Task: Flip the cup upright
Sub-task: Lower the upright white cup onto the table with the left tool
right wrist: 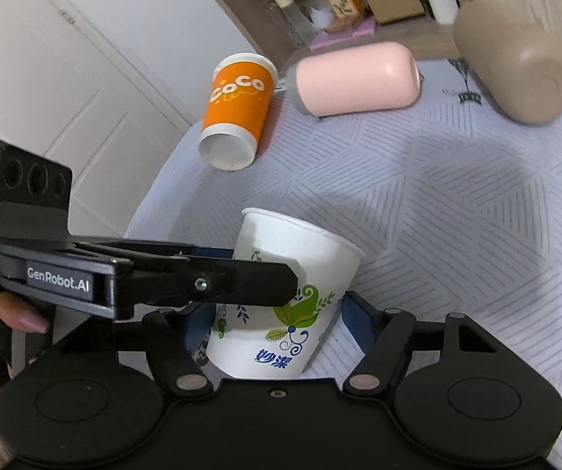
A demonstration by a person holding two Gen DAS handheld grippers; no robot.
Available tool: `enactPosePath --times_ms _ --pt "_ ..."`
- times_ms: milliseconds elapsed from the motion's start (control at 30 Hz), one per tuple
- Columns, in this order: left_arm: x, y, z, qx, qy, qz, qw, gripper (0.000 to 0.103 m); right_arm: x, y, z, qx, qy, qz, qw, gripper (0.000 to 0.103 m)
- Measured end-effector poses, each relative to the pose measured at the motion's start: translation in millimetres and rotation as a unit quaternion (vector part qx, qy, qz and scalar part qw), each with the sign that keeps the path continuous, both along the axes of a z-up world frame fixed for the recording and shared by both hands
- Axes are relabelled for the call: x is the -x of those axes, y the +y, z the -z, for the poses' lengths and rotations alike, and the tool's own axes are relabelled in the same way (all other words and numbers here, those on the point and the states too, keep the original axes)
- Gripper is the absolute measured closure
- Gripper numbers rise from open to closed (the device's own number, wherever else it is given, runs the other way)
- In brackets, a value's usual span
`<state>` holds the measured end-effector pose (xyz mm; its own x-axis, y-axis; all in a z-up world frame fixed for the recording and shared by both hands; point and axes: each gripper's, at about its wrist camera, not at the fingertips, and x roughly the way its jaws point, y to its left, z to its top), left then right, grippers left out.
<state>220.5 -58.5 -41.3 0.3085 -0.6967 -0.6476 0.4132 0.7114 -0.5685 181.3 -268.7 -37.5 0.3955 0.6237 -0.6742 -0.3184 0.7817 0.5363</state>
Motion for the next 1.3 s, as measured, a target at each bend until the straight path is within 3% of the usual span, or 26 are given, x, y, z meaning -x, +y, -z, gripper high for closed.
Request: enactPosePath --times_ms 300,567,800,967,1200,1300 --pt "39 0 -24 -0.037 -0.099 0.022 0.9941 0.041 38 18 -18 0.073 -0.108 -0.039 0.991 0.028" --pt "57 -7 -39 -0.079 -0.183 0.009 0.98 0.041 49 27 -27 0.123 -0.194 -0.045 0.972 0.029" --pt "48 -6 -36 -0.085 -0.217 -0.005 0.9724 0.041 47 42 -24 0.165 -0.268 -0.049 0.948 0.029" --pt "36 -2 -30 -0.082 -0.205 -0.017 0.9751 0.041 39 48 -16 0.185 -0.305 -0.065 0.932 0.029" --pt "16 4 -29 -0.072 -0.222 -0.022 0.972 0.04 24 55 -11 0.202 -0.346 -0.078 0.913 0.029" --pt "10 2 -28 -0.082 -0.249 -0.013 0.965 0.04 14 55 -10 0.202 -0.357 -0.078 0.909 0.029"
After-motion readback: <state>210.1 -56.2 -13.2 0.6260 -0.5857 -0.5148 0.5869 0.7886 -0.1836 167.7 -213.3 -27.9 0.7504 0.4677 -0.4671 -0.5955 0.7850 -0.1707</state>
